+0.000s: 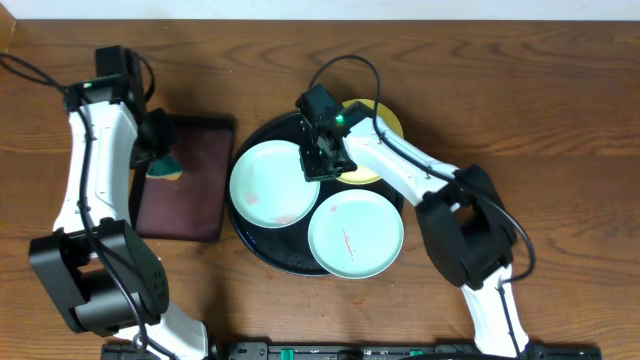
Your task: Clean dirty plates on tray and stack at the side
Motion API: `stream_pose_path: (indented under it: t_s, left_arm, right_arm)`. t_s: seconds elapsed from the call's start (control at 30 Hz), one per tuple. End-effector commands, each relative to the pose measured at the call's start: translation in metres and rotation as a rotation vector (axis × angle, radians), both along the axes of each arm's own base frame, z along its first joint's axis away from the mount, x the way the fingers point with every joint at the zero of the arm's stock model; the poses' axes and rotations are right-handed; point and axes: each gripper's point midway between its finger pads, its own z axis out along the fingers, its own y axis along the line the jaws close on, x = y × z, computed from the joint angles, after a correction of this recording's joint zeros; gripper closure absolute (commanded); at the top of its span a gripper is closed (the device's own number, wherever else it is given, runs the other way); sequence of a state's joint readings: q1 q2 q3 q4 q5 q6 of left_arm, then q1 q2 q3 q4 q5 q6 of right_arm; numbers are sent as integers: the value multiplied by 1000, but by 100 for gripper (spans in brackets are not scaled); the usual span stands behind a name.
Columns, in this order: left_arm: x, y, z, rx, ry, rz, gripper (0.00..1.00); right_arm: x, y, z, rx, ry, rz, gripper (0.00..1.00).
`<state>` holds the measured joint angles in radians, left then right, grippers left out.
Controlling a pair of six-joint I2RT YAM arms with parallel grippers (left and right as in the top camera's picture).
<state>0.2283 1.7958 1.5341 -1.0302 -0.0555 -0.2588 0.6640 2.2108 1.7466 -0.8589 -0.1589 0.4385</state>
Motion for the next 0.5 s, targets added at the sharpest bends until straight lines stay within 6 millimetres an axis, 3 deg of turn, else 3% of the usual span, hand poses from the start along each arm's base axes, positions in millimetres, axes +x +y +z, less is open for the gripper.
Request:
stream_pose_path:
  t_s: [0.0,0.27,0.47]
  left_arm:
    - [-1,8,7,10,-13,21,92]
    - [-2,8,6,10,-13,21,92]
    - [0,8,7,11,-17,21,92]
  right_arm:
    - [24,-12,65,-107,-266,-10,99]
    - [36,-38,139,-432,-673,-68,99]
    - [23,-35,181,-679,-921,-52,99]
